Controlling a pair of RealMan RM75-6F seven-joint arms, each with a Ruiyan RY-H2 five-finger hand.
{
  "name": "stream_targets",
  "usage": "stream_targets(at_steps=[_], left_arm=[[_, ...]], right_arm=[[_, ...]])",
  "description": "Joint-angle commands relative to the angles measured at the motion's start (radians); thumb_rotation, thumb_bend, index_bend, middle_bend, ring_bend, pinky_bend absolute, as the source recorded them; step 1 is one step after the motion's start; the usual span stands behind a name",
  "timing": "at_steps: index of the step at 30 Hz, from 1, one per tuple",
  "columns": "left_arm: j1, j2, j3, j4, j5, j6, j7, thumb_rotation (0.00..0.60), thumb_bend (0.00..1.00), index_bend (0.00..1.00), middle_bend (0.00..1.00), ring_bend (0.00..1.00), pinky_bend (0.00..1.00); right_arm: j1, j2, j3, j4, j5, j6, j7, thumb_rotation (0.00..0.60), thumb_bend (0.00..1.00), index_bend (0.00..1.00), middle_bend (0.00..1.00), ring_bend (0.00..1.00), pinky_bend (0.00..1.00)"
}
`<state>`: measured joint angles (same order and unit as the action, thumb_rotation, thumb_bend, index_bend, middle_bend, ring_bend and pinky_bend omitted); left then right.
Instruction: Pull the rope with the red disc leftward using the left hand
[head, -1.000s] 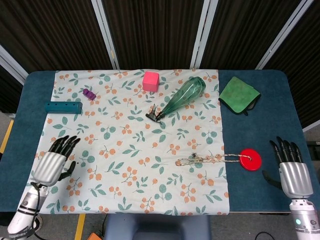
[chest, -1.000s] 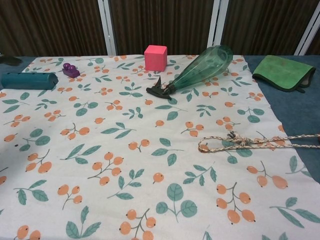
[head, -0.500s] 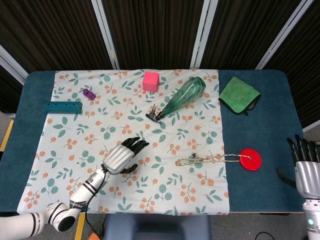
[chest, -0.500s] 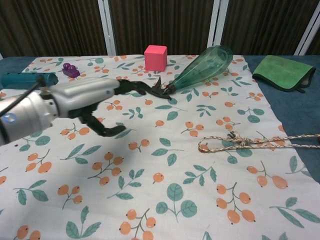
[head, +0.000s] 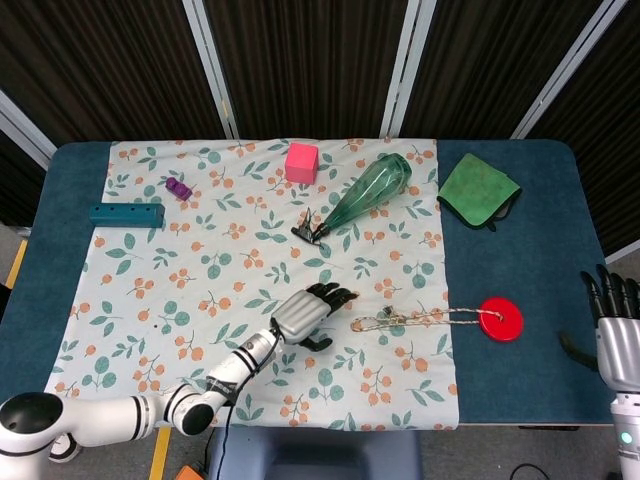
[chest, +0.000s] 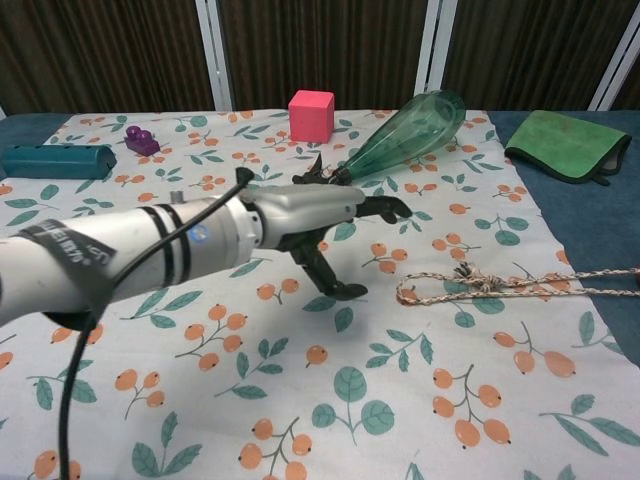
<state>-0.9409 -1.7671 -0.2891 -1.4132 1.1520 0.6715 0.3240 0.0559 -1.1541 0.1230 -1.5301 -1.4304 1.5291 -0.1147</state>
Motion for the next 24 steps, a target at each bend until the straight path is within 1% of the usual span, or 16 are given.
stream_targets(at_steps=[1, 5, 9, 13, 17, 20, 24], left_arm=[[-0.063, -0.069, -0.017, 0.069, -0.056, -0.015, 0.033, 0.565, 0.34, 0.04, 0.06, 0.01, 0.13], [-0.123, -0.135, -0.027, 0.148, -0.101, 0.001, 0.084, 0.56, 0.34, 0.06, 0.06, 0.01, 0.13], [-0.165, -0.172, -0.035, 0.205, -0.153, 0.005, 0.122, 0.565, 0.34, 0.09, 0.06, 0.01, 0.13], [-0.183, -0.191, -0.032, 0.24, -0.194, 0.01, 0.133, 0.565, 0.35, 0.17, 0.07, 0.01, 0.13], [-0.188, -0.202, -0.023, 0.263, -0.219, 0.01, 0.127, 0.566, 0.36, 0.24, 0.07, 0.01, 0.13], [-0.19, -0.211, -0.02, 0.275, -0.216, 0.02, 0.109, 0.565, 0.36, 0.27, 0.07, 0.01, 0.14], [-0.193, -0.222, -0.03, 0.288, -0.222, 0.014, 0.067, 0.57, 0.36, 0.3, 0.08, 0.01, 0.14]], right_arm=[[-0.002, 0.001, 0.002, 0.004, 0.002, 0.003, 0.007, 0.6, 0.37, 0.0, 0.0, 0.0, 0.0], [-0.008, 0.008, 0.007, 0.01, 0.01, 0.01, 0.022, 0.6, 0.37, 0.0, 0.0, 0.0, 0.0], [-0.013, 0.013, 0.01, 0.016, 0.015, 0.016, 0.037, 0.6, 0.37, 0.0, 0.0, 0.0, 0.0], [-0.014, 0.013, 0.014, 0.026, 0.023, 0.012, 0.049, 0.6, 0.37, 0.0, 0.0, 0.0, 0.0], [-0.01, 0.006, 0.017, 0.038, 0.03, 0.005, 0.053, 0.6, 0.37, 0.0, 0.0, 0.0, 0.0], [-0.004, 0.001, 0.02, 0.041, 0.036, -0.004, 0.048, 0.6, 0.37, 0.0, 0.0, 0.0, 0.0], [0.003, -0.003, 0.022, 0.042, 0.039, -0.013, 0.035, 0.6, 0.37, 0.0, 0.0, 0.0, 0.0]])
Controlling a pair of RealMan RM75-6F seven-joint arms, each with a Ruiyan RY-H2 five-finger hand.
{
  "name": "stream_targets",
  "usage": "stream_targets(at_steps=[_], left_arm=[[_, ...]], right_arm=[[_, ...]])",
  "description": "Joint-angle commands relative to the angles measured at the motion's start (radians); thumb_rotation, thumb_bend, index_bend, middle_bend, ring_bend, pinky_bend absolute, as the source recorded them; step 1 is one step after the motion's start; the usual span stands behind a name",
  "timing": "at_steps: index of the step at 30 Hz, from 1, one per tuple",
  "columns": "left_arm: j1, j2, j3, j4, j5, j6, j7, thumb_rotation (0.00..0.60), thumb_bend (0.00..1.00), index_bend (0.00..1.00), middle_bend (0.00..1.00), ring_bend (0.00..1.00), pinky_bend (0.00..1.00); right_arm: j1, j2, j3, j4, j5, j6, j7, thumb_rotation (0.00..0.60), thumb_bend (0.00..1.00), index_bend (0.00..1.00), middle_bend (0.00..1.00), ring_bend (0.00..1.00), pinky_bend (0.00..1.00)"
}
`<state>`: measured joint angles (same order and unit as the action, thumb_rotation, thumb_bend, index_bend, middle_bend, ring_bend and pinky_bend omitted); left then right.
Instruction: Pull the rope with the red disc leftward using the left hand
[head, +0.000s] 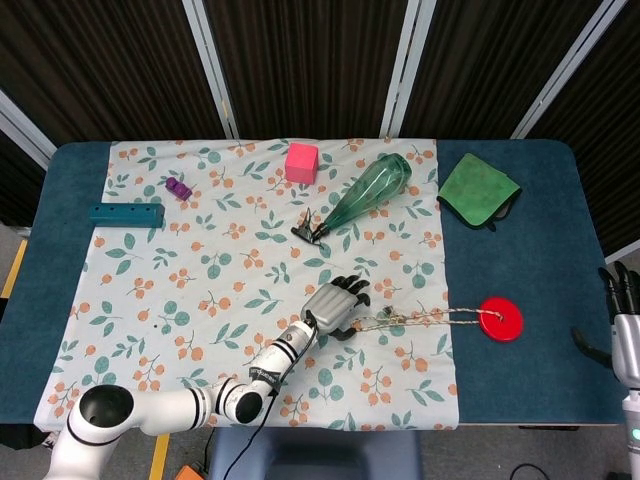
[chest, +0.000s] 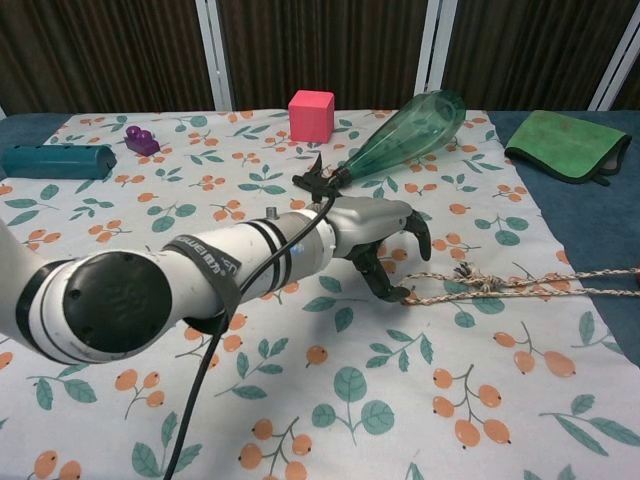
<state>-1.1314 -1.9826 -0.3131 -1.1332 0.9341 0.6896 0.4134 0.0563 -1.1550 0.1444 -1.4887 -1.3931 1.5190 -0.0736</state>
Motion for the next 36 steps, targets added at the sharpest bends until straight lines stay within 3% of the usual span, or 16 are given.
stream_targets(at_steps=[1, 13, 21, 30, 36], left_arm=[[-0.005, -0.008, -0.008, 0.009, -0.004, -0.005, -0.028, 0.569, 0.36, 0.31, 0.08, 0.01, 0.14], [-0.035, -0.049, -0.005, 0.086, -0.042, -0.028, -0.052, 0.592, 0.39, 0.36, 0.09, 0.01, 0.13], [-0.035, -0.06, -0.009, 0.088, -0.034, -0.018, -0.077, 0.6, 0.47, 0.53, 0.15, 0.02, 0.14], [-0.032, -0.076, -0.008, 0.087, -0.038, -0.02, -0.105, 0.6, 0.56, 0.63, 0.19, 0.03, 0.13], [-0.01, -0.044, 0.012, 0.047, -0.012, 0.021, -0.092, 0.6, 0.66, 0.81, 0.24, 0.05, 0.13]], right_arm=[[0.004, -0.004, 0.002, 0.001, 0.003, -0.005, -0.009, 0.6, 0.37, 0.0, 0.0, 0.0, 0.0], [0.005, -0.005, 0.003, 0.0, 0.01, -0.006, -0.016, 0.6, 0.37, 0.0, 0.0, 0.0, 0.0], [0.003, -0.012, 0.009, 0.017, 0.011, 0.005, 0.003, 0.6, 0.37, 0.0, 0.0, 0.0, 0.0], [0.0, -0.016, 0.013, 0.027, 0.019, 0.007, 0.006, 0.6, 0.37, 0.0, 0.0, 0.0, 0.0], [0.002, -0.015, 0.016, 0.024, 0.02, 0.008, 0.005, 0.6, 0.37, 0.0, 0.0, 0.0, 0.0]])
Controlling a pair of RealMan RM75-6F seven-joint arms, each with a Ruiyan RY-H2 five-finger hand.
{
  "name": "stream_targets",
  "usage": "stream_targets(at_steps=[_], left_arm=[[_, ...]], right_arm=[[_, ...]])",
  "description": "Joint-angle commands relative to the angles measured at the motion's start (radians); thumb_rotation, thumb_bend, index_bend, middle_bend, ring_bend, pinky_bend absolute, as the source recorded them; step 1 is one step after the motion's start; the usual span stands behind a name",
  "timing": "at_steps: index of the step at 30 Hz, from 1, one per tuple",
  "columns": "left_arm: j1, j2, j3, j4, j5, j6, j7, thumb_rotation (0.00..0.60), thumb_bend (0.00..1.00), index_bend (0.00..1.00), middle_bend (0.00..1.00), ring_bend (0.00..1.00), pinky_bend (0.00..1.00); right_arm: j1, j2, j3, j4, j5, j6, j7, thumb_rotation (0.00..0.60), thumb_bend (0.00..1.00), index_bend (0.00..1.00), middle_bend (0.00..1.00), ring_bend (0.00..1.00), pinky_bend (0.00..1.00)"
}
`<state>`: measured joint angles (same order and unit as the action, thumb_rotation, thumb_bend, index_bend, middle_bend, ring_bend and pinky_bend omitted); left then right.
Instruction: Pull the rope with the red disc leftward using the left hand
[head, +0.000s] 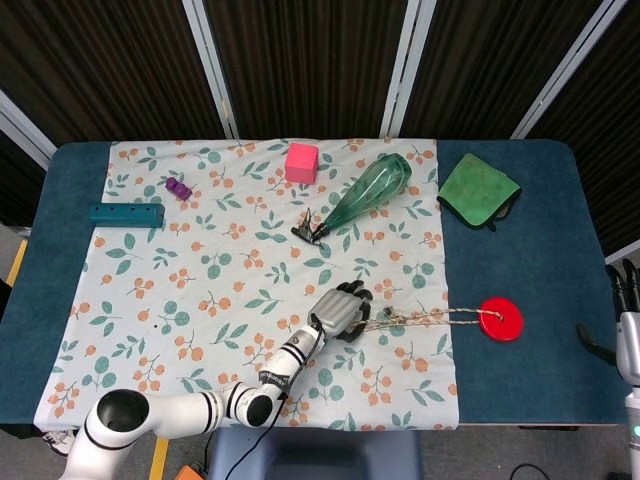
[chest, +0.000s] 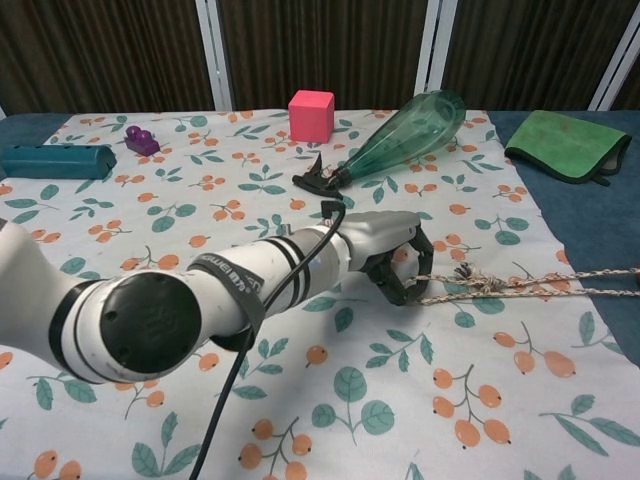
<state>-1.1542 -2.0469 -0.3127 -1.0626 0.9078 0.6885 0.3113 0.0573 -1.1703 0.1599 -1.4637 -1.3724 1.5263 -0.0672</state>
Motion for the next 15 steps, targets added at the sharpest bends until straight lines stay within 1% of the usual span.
stream_targets(at_steps=[1, 4, 7, 11, 13, 15], left_arm=[[0.022, 0.035, 0.017, -0.039, 0.02, 0.034, 0.015, 0.6, 0.67, 0.83, 0.25, 0.06, 0.13], [0.063, 0.106, 0.041, -0.115, 0.034, 0.079, 0.035, 0.6, 0.69, 0.84, 0.25, 0.06, 0.13], [0.121, 0.197, 0.074, -0.212, 0.043, 0.133, 0.056, 0.6, 0.69, 0.85, 0.25, 0.06, 0.13], [0.213, 0.326, 0.126, -0.357, 0.074, 0.238, 0.076, 0.6, 0.71, 0.87, 0.25, 0.06, 0.13], [0.27, 0.401, 0.163, -0.428, 0.106, 0.307, 0.089, 0.6, 0.71, 0.87, 0.25, 0.06, 0.13], [0.332, 0.472, 0.194, -0.484, 0.138, 0.378, 0.076, 0.6, 0.71, 0.87, 0.26, 0.06, 0.13]], right_arm=[[0.001, 0.001, 0.0, -0.001, -0.001, 0.0, -0.001, 0.6, 0.37, 0.0, 0.0, 0.0, 0.0], [0.002, 0.001, 0.0, -0.003, 0.0, -0.004, -0.001, 0.6, 0.37, 0.0, 0.0, 0.0, 0.0], [0.003, 0.0, -0.001, -0.002, 0.001, -0.007, -0.007, 0.6, 0.37, 0.0, 0.0, 0.0, 0.0], [0.005, -0.006, -0.003, -0.003, 0.003, -0.011, -0.018, 0.6, 0.37, 0.0, 0.0, 0.0, 0.0], [0.008, -0.009, -0.003, -0.003, 0.002, -0.013, -0.021, 0.6, 0.37, 0.0, 0.0, 0.0, 0.0], [0.011, -0.013, -0.002, -0.002, 0.001, -0.015, -0.026, 0.6, 0.37, 0.0, 0.0, 0.0, 0.0]])
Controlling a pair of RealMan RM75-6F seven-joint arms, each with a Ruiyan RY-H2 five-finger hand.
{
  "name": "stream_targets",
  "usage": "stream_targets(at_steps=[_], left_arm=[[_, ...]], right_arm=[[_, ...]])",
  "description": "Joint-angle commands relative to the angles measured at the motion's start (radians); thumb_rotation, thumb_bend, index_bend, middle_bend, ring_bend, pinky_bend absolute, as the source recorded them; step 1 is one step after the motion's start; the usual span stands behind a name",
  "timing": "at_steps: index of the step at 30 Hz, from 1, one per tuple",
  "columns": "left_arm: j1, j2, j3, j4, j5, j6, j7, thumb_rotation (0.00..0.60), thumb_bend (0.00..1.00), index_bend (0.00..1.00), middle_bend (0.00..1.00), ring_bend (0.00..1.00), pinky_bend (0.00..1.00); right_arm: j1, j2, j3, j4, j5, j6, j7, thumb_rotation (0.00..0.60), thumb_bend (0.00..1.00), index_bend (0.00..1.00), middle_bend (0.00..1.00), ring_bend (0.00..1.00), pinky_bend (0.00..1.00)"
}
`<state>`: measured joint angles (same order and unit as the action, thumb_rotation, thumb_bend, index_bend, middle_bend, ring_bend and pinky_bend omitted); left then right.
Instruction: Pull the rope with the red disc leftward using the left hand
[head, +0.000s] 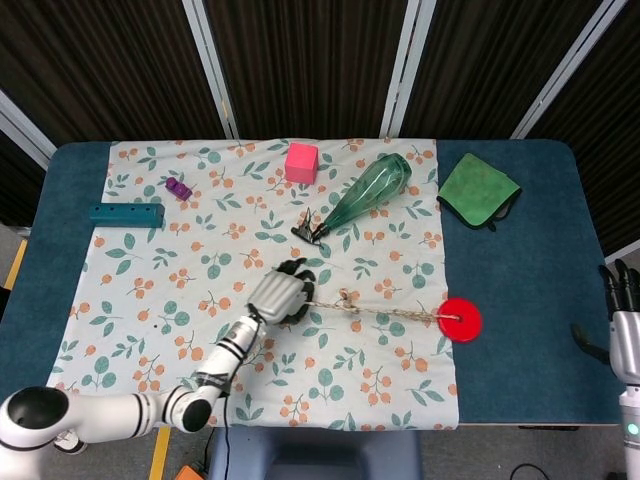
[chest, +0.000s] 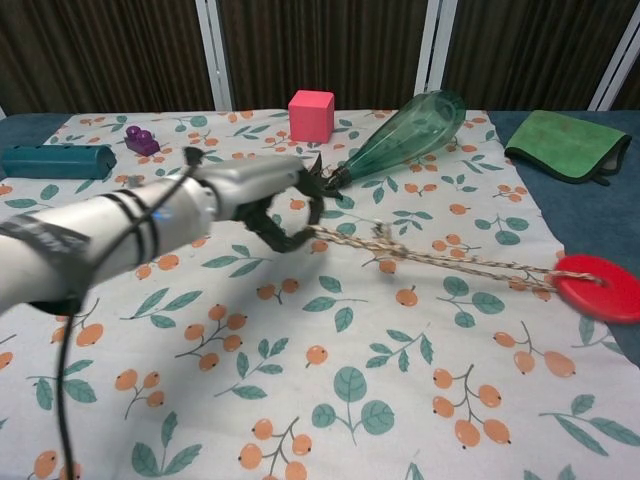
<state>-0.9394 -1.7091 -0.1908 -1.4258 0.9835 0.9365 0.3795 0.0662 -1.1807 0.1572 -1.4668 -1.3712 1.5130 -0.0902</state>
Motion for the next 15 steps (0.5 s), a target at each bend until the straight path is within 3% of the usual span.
stream_targets(at_steps=[1, 8, 15], left_arm=[[0.144, 0.164, 0.084, -0.14, 0.073, 0.157, -0.005, 0.6, 0.71, 0.87, 0.26, 0.06, 0.13], [0.312, 0.36, 0.125, -0.152, 0.095, 0.299, -0.095, 0.6, 0.72, 0.88, 0.26, 0.06, 0.13], [0.438, 0.438, 0.111, -0.038, 0.061, 0.415, -0.137, 0.6, 0.73, 0.88, 0.27, 0.06, 0.13]], right_arm=[[0.004, -0.004, 0.001, 0.0, 0.0, -0.003, -0.005, 0.6, 0.37, 0.0, 0.0, 0.0, 0.0], [0.016, -0.014, -0.006, -0.002, -0.012, -0.016, -0.021, 0.6, 0.37, 0.0, 0.0, 0.0, 0.0], [0.015, -0.016, -0.013, -0.008, -0.029, -0.006, -0.026, 0.6, 0.37, 0.0, 0.0, 0.0, 0.0]])
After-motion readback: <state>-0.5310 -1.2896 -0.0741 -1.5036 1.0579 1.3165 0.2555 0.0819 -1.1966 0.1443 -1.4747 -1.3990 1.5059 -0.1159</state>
